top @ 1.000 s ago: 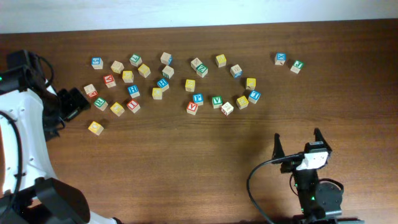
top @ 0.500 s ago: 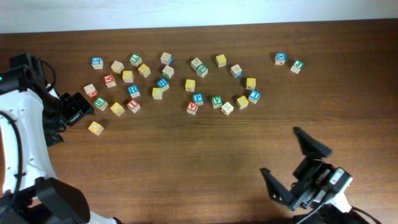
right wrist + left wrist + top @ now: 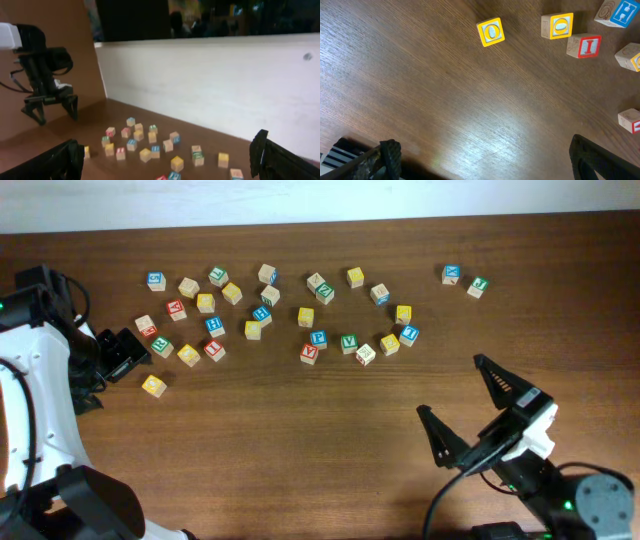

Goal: Spell out RSS

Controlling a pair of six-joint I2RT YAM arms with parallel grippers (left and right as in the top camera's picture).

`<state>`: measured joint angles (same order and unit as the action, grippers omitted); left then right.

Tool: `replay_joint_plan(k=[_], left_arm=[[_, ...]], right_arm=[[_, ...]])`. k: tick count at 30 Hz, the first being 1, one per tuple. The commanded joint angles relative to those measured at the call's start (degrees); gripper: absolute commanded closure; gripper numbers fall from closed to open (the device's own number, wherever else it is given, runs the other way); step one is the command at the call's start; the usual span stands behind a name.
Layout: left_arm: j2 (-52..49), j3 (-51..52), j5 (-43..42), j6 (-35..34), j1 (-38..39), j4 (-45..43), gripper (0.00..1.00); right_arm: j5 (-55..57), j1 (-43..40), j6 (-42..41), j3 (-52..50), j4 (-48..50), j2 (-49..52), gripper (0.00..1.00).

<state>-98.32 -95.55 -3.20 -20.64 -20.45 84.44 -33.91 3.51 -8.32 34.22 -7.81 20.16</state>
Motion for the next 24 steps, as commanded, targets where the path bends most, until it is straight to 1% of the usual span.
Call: replay_joint_plan(k=[1, 3, 5, 6, 7, 8, 9, 11, 12, 13, 14, 15, 16, 17, 19, 21, 23, 24], left_arm=[[-0.3, -0.9, -0.4, -0.6, -0.3, 0.1, 0.01], [-0.3, -0.9, -0.4, -0.6, -0.3, 0.1, 0.01], [-0.3, -0.9, -0.4, -0.6, -0.3, 0.1, 0.01], [-0.3, -0.9, -0.4, -0.6, -0.3, 0.1, 0.01], [-0.3, -0.9, -0.4, -0.6, -0.3, 0.1, 0.01], [-0.3, -0.9, -0.4, -0.6, -0.3, 0.1, 0.01], [-0.3, -0.9, -0.4, -0.6, -0.3, 0.1, 0.01], [-0.3, -0.9, -0.4, -0.6, -0.3, 0.1, 0.01], [-0.3, -0.9, -0.4, -0.6, -0.3, 0.1, 0.01], [-0.3, -0.9, -0.4, -0.6, -0.3, 0.1, 0.01], [-0.3, -0.9, -0.4, -0.6, -0.3, 0.1, 0.01], [-0.3, -0.9, -0.4, -0.6, -0.3, 0.1, 0.01], [-0.3, -0.9, -0.4, -0.6, -0.3, 0.1, 0.01], [-0.3, -0.9, -0.4, -0.6, -0.3, 0.1, 0.01], [-0.3, -0.9, -0.4, -0.6, -0.3, 0.1, 0.01], [-0.3, -0.9, -0.4, -0.6, -0.3, 0.1, 0.01], [-0.3, -0.9, -0.4, -0.6, -0.3, 0.1, 0.01], [-0.3, -0.9, -0.4, -0.6, -0.3, 0.1, 0.01]], right_arm=[[-6.5, -0.2, 0.4, 3.7, -2.2, 7.5, 0.02], [-7.9, -0.2, 2.1, 12.4, -13.4, 20.5, 0.02], [-7.9, -0.2, 7.4, 23.4, -27.9, 33.2, 0.02], [-7.9, -0.2, 8.5, 29.1, -35.4, 39.1, 0.02], [-10.0, -0.2, 7.9, 36.0, -43.3, 46.9, 0.02], [-18.5, -0.2, 5.9, 40.5, -47.4, 53.7, 0.01], [-24.3, -0.2, 5.9, 41.1, -48.4, 56.9, 0.02], [-27.8, 0.2, 5.9, 41.1, -48.2, 62.4, 0.02], [-27.1, 0.9, 5.9, 41.1, -47.9, 65.1, 0.02], [-24.1, 2.1, 5.8, 41.1, -48.5, 67.5, 0.02], [-15.0, 4.5, 2.3, 41.1, -49.6, 69.8, 0.02], [2.9, 9.1, -4.1, 41.1, -51.8, 72.4, 0.02], [12.1, 12.7, -7.5, 41.1, -52.9, 73.9, 0.02], [18.0, 16.5, -11.4, 41.1, -52.8, 75.1, 0.02], [24.3, 21.5, -17.6, 41.1, -50.1, 75.7, 0.02], [25.5, 21.8, -18.4, 41.1, -47.0, 75.7, 0.02], [28.2, 17.1, -18.4, 42.5, -46.2, 75.7, 0.02], [28.6, 12.3, -18.1, 44.2, -47.4, 75.7, 0.02]])
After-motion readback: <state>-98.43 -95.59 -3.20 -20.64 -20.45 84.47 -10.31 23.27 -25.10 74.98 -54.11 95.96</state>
